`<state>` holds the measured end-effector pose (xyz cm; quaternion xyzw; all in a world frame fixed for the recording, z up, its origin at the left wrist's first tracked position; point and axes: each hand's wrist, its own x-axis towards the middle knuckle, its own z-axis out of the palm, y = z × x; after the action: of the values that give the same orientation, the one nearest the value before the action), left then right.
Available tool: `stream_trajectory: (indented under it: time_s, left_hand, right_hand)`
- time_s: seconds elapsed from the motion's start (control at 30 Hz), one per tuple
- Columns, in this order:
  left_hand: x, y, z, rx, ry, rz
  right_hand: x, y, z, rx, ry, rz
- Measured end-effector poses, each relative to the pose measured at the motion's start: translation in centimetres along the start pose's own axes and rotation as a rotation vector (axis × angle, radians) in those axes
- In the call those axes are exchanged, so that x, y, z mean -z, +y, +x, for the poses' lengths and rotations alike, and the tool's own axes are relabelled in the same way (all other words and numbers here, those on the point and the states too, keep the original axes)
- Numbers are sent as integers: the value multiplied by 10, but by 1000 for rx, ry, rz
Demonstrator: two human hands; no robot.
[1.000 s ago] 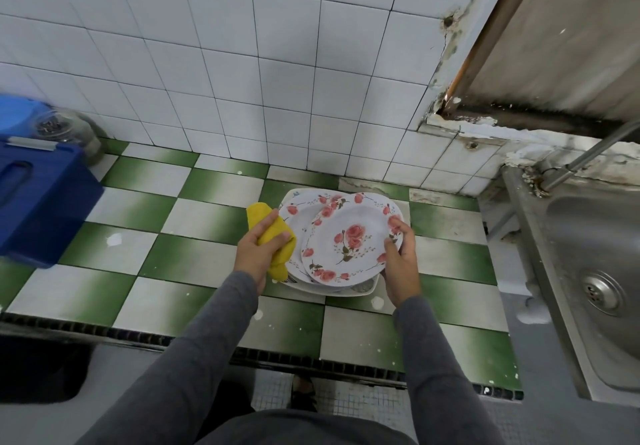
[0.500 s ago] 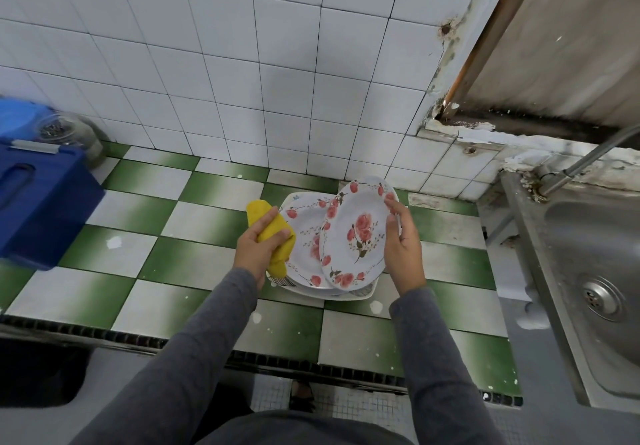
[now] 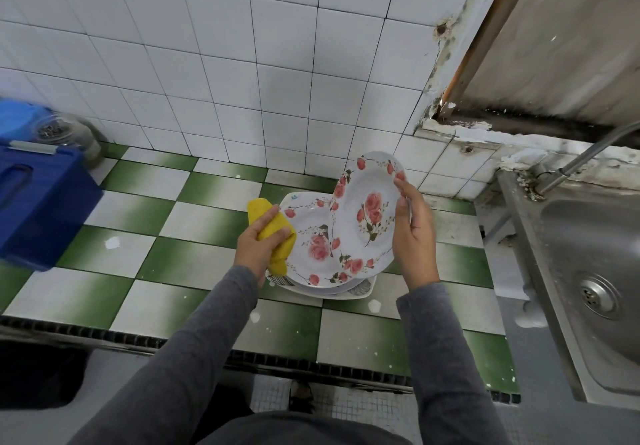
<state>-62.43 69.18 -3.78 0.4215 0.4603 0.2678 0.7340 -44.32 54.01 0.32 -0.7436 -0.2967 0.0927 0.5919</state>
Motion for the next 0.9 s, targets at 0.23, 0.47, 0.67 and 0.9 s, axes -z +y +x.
stream_trajectory:
  time_s: [0.23, 0.47, 0.67, 0.9]
  left_hand:
    - [0, 3, -4, -7, 8, 9]
    - [-3, 8, -7, -26, -7, -12]
    - [-29, 30, -16, -138, -111, -31]
    - [-87, 51, -34, -372, -260, 452]
  right_hand:
    - [-1, -7, -1, 36, 24, 5]
    - [-3, -8, -4, 7, 35, 53]
    - [-13, -22, -16, -177, 60, 292]
    - [-27, -55, -29, -256, 51, 667]
